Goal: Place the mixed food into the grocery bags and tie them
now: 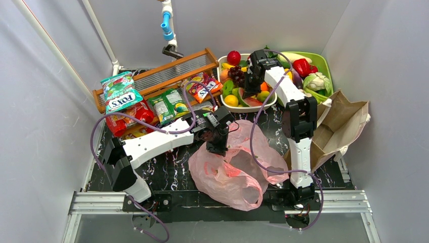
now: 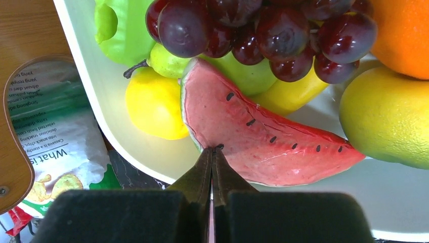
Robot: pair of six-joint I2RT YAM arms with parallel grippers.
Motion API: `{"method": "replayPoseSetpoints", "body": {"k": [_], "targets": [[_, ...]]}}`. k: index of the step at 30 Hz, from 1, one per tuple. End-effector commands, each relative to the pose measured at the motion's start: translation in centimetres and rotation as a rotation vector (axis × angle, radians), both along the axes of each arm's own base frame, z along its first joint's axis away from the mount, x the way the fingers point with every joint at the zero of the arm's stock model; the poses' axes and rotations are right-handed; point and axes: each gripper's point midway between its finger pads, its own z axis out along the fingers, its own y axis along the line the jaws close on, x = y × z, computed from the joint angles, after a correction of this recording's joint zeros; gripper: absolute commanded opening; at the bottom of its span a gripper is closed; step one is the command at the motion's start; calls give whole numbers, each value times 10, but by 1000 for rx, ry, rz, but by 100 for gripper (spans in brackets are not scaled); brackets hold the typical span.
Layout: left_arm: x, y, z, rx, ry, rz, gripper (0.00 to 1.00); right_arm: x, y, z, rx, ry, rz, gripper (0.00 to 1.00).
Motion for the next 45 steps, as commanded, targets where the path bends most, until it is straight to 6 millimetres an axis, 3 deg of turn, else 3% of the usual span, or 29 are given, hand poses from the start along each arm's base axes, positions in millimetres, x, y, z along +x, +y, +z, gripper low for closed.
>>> {"method": "replayPoseSetpoints", "body": {"k": [1,4,5,8,15,25,31,34,36,38,45], "targets": [[-5,7,13,-27,-17,12,0,-3,2,30,12,-59,7,6],[-6,9,14,-32,-20,17,0,-1,-3,25,-15,-64,2,60],[-6,9,14,-34,-21,18,0,0,-5,22,-27,-63,0,69],[-6,10,13,-38,-21,21,0,3,-8,13,-50,-58,-5,78],[-7,11,11,-46,-25,23,0,18,-12,0,-97,-69,-14,81],[-8,14,7,-51,-31,29,0,36,-11,-16,-127,-84,-15,81],[-7,14,5,-44,-33,27,0,36,-10,-26,-131,-68,-5,73],[-8,13,3,-40,-27,23,0,34,-8,-28,-128,-63,5,60],[-7,13,3,-41,-26,20,0,33,-6,-26,-120,-64,12,39],[-8,12,3,-40,-26,19,0,32,-4,-23,-118,-68,13,25],[-7,13,5,-39,-29,21,0,28,-5,2,-107,-105,12,12]]}}
